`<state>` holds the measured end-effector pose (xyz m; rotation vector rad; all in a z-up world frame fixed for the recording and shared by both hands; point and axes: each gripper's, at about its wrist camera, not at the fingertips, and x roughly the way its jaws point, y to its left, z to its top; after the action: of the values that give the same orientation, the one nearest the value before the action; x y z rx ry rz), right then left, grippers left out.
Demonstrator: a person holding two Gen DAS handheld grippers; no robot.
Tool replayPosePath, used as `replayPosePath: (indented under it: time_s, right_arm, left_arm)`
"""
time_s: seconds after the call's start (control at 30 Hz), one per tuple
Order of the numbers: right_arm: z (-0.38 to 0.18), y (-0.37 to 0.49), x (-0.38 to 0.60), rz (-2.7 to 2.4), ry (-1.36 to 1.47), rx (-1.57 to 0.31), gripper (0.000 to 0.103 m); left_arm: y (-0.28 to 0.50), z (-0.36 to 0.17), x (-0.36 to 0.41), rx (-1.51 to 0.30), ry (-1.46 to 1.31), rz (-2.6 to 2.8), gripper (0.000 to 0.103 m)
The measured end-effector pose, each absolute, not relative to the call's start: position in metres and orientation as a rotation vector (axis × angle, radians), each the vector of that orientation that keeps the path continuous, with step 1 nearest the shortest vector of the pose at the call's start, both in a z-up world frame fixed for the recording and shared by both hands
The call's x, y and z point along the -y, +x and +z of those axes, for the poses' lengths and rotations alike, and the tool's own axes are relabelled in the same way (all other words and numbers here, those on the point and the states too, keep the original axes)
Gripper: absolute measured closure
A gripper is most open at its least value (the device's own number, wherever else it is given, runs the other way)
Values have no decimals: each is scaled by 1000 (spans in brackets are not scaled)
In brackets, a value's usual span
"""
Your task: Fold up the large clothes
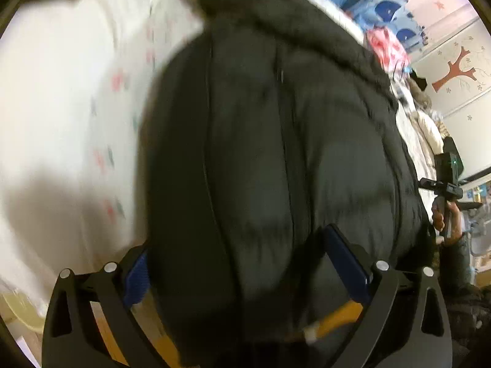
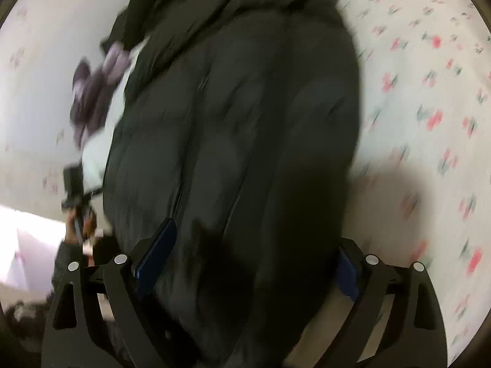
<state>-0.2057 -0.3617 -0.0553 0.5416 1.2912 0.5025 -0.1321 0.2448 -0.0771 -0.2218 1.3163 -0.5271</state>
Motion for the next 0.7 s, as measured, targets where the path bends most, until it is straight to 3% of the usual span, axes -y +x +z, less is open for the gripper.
replayPosePath:
  time_s: [0.23, 0.27, 0.3, 0.37, 0.4, 0.43, 0.53, 0.7]
  right_arm:
    - [-44, -231, 331, 613, 463, -1370, 12]
    - [-42, -234, 330, 628, 479, -1342, 20]
    - [-41, -239, 330, 643, 509, -1306, 40]
    - [-40, -232, 321, 639, 590, -1249, 76]
    - [-40, -229, 317, 630, 609, -1231, 83]
    - [-30, -229, 322, 641, 650, -1154, 86]
    - [-4, -230, 334, 677, 762, -976, 92]
    - [67, -221, 348, 682, 825, -779, 96]
  left_arm:
    - [-159, -97, -251, -1363, -328, -554, 8]
    - [-163, -97, -252, -1355, -341, -547, 9]
    - [-166, -94, -252, -1330, -355, -538, 13]
    - [-167, -86, -252, -1291, -372, -517, 29]
    - [-170, -77, -252, -1257, -387, -502, 43]
    - [-170, -70, -253, -1237, -399, -495, 55]
    - [-169, -41, -257, -1158, -451, -498, 76]
    - [-178, 25, -258, -1005, -552, -601, 87]
